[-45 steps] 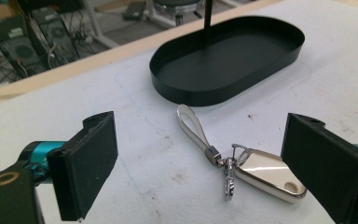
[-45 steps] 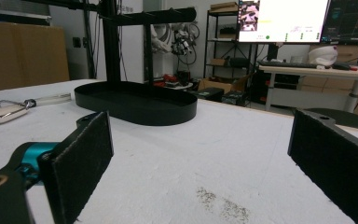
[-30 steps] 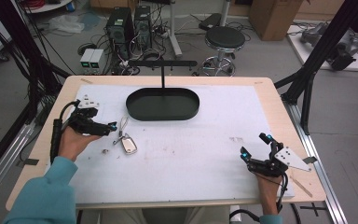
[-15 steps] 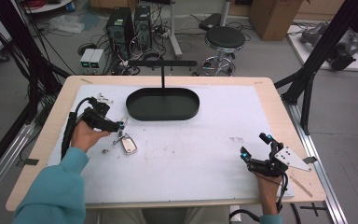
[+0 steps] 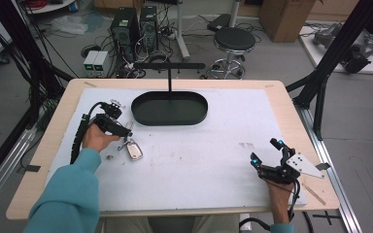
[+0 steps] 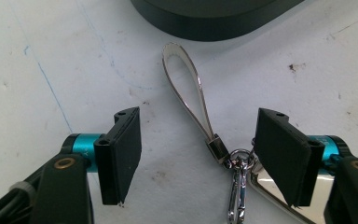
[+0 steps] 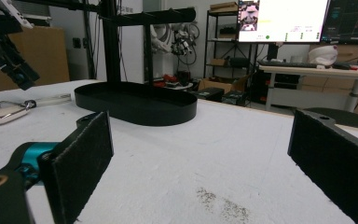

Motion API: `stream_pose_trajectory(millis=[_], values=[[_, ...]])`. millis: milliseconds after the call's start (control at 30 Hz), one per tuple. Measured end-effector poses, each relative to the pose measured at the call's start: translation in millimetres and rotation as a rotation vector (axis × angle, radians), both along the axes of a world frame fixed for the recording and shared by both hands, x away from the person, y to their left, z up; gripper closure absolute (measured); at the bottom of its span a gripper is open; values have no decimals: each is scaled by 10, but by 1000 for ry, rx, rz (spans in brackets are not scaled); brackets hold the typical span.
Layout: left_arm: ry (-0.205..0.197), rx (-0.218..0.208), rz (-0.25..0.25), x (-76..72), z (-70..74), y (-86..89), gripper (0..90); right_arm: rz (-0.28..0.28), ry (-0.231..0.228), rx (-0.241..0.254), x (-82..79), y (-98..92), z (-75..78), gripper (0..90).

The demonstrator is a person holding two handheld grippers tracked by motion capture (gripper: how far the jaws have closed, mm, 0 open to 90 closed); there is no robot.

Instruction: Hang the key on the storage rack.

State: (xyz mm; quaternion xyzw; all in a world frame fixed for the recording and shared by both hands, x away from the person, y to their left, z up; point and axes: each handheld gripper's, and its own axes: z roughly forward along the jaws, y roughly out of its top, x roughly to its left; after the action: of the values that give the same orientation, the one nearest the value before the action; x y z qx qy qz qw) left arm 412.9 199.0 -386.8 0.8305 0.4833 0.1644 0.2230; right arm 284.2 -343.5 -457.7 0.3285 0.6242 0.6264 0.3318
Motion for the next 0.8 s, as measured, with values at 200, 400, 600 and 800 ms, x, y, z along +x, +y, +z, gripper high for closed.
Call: stream_pose_trajectory(millis=[200, 400, 600, 800], values=[[36, 2, 27, 41, -48, -28, 376, 0, -8, -3, 8, -5, 0, 60], [61, 11, 35, 57, -79, -62, 393, 1, -7, -2, 8, -6, 0, 60], [83, 12, 56, 79, -104, -75, 424, 1, -7, -2, 8, -6, 0, 60], [106, -2, 93, 99, -118, -91, 475, 2, -6, -3, 8, -7, 0, 60]])
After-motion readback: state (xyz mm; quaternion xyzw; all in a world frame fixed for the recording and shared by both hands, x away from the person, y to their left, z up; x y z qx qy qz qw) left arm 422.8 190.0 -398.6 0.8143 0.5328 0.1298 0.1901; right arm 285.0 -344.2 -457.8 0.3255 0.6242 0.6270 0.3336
